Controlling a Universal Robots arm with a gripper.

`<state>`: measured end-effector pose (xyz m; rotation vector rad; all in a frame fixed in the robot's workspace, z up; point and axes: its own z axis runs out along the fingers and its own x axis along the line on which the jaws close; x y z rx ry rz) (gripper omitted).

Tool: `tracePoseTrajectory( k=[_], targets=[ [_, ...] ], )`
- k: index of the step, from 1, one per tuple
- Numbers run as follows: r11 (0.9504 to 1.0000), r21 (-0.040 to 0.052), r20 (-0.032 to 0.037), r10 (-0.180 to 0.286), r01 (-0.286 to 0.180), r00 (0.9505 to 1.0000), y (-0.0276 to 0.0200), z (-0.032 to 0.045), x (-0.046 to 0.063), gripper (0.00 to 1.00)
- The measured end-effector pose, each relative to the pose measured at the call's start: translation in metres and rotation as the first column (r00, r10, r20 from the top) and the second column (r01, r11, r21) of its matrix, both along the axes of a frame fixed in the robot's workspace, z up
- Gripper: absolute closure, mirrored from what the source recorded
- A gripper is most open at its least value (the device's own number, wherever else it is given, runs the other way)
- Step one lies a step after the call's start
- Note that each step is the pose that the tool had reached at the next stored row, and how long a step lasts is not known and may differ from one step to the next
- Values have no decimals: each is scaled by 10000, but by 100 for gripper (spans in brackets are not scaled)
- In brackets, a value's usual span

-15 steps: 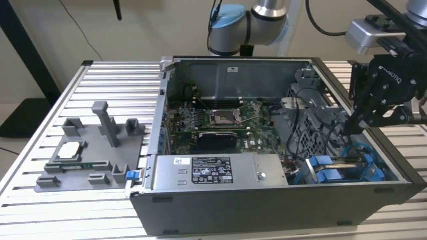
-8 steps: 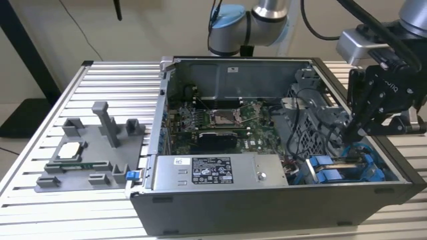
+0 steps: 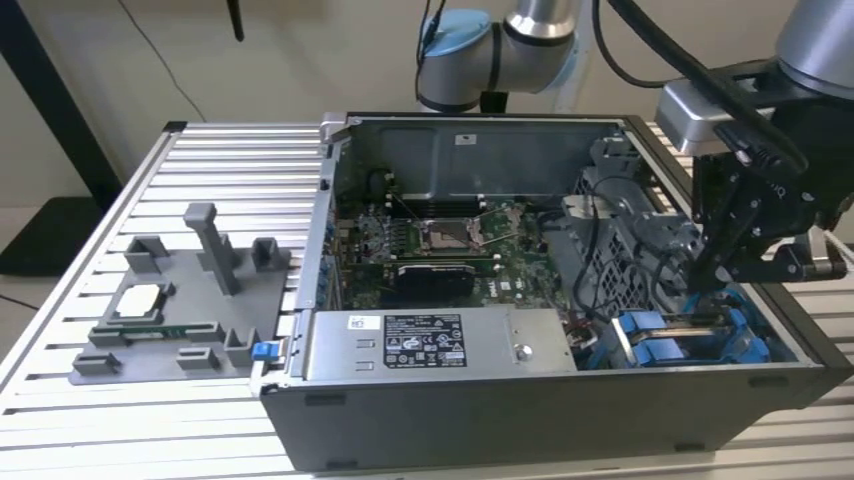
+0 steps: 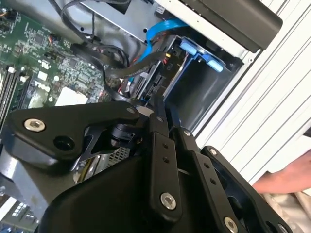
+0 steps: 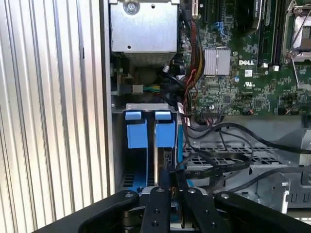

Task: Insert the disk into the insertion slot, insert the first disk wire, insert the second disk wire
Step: 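Insert the second disk wire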

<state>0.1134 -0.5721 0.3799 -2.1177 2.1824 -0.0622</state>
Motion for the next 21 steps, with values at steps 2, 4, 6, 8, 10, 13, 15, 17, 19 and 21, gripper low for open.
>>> tracePoseTrajectory(
  k=[2, 4, 6, 8, 10, 13, 15, 17, 19, 21],
  targets=[
    [10000, 1, 99, -2, 2, 10000, 0, -24, -8, 100],
    [10000, 0, 110, -2, 2, 9999, 0, -28, -9, 100],
    [10000, 0, 111, -2, 2, 9999, 0, -29, -9, 100],
    [10000, 6, 111, -3, 3, 9999, 0, -35, -10, 100],
    [10000, 22, 111, -4, 4, 9999, 0, -57, -10, 100],
    [10000, 44, 111, -8, 7, 9999, 0, -104, -9, 100],
    [10000, 67, 108, -11, 10, 9999, 0, -128, -9, 100],
    [10000, 75, 70, -16, 16, 10000, 0, -148, -1, 100],
    [10000, 87, 11, -19, 19, 10000, -1, -165, 19, 100],
    [9999, 106, -53, -19, 20, 10000, -1, -181, 44, 100]
  ],
)
